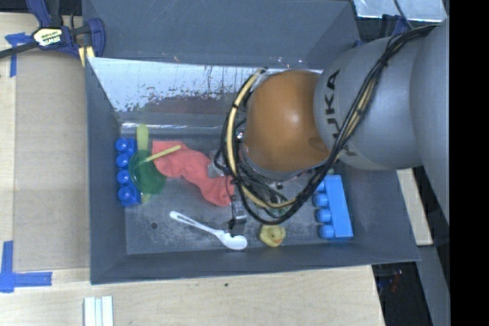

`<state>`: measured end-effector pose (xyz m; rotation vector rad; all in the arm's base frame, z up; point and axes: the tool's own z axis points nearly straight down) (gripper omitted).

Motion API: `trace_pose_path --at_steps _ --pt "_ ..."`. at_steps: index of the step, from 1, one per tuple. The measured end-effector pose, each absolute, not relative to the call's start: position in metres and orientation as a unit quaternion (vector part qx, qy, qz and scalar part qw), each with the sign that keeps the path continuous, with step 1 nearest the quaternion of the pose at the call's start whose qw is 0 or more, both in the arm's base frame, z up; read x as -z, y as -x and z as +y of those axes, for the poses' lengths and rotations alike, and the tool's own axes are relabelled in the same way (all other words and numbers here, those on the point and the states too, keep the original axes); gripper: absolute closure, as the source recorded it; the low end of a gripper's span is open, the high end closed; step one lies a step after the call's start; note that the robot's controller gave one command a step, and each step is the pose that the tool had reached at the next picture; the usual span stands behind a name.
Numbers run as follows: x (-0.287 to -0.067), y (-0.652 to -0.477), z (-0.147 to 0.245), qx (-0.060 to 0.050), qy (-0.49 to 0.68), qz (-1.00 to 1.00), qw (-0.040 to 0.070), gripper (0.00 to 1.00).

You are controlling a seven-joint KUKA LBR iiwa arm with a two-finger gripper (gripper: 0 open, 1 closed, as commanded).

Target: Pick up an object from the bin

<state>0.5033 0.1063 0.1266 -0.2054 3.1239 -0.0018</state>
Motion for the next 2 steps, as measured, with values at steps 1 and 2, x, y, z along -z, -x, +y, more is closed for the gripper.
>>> trace_pose_path --at_steps 1,2 --pt "-0.076 -0.528 0.101 -0.001 0.046 0.999 0.007 0.00" --pt "-0.074 -0.529 0.075 -0.001 -0.001 1.000 0.005 0.00"
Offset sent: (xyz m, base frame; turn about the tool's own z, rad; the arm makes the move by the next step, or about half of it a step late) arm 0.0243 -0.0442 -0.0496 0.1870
